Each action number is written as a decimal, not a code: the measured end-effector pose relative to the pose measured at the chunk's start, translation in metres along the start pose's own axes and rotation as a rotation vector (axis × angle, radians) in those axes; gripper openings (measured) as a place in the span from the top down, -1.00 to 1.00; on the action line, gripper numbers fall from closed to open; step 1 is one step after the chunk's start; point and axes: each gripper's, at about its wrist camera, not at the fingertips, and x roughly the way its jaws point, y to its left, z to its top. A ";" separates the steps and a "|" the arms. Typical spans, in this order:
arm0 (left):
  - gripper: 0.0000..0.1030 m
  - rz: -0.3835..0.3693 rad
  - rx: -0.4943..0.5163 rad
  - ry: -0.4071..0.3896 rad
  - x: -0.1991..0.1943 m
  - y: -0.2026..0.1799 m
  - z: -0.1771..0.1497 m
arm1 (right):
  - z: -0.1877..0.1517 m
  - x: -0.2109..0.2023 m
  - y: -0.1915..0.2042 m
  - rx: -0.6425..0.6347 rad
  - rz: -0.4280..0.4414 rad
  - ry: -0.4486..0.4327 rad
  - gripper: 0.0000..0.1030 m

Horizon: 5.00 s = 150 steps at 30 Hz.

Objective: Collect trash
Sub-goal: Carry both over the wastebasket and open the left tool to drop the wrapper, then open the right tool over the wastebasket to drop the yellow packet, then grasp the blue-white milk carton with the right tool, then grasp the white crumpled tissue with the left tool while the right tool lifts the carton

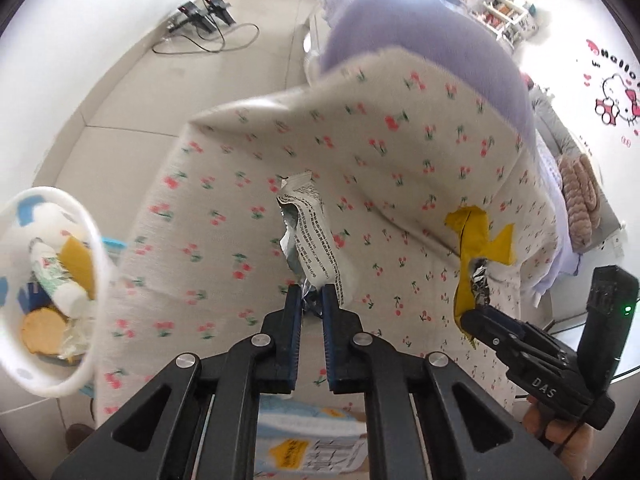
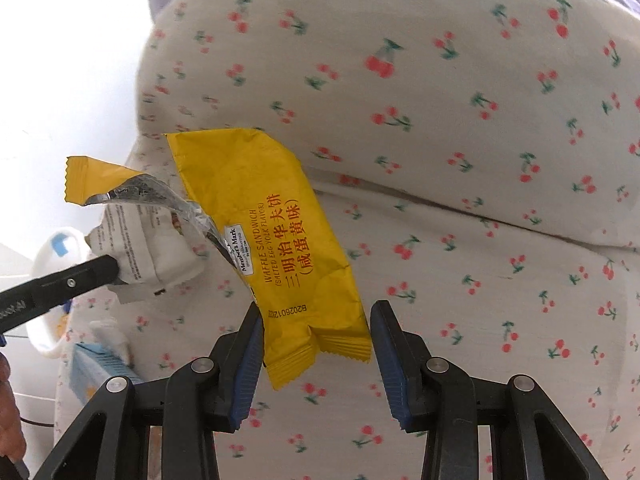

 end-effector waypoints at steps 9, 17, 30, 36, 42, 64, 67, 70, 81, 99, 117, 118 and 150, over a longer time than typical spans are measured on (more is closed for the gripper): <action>0.84 0.029 -0.046 -0.081 -0.053 0.044 0.001 | 0.006 0.007 0.055 -0.052 0.042 -0.012 0.10; 0.84 0.103 -0.093 -0.123 -0.092 0.106 0.000 | 0.009 0.015 0.113 -0.111 0.105 -0.021 0.10; 0.84 0.206 -0.141 -0.137 -0.121 0.178 -0.014 | 0.000 0.044 0.199 -0.209 0.198 0.016 0.10; 0.77 0.239 -0.106 -0.150 -0.129 0.194 -0.019 | -0.006 0.060 0.229 -0.240 0.216 0.033 0.10; -0.12 0.381 -0.092 -0.134 -0.133 0.204 -0.023 | -0.005 0.078 0.243 -0.237 0.221 0.051 0.10; -0.79 0.493 -0.103 -0.191 -0.158 0.218 -0.039 | -0.002 0.094 0.274 -0.207 0.302 0.009 -0.65; -0.79 0.492 -0.104 -0.187 -0.159 0.219 -0.042 | -0.004 0.091 0.272 -0.213 0.288 0.009 -0.65; -0.80 0.480 -0.106 -0.188 -0.160 0.217 -0.043 | -0.005 0.085 0.268 -0.230 0.264 0.004 -0.65; -0.85 0.389 -0.046 -0.149 -0.144 0.189 -0.054 | -0.021 0.040 0.210 -0.365 0.133 -0.022 -0.66; -0.87 0.328 0.024 -0.076 -0.121 0.151 -0.064 | -0.084 0.049 0.164 -0.594 -0.031 0.109 -0.66; -0.87 0.267 0.064 0.000 -0.081 0.089 -0.057 | -0.059 -0.014 0.087 -0.280 0.106 0.052 -0.07; -0.87 0.265 0.064 0.005 -0.078 0.084 -0.056 | -0.058 -0.017 0.080 -0.257 0.115 0.046 -0.06; 0.23 0.155 0.238 0.129 0.051 -0.049 -0.052 | -0.054 -0.010 -0.038 -0.007 -0.057 0.070 -0.34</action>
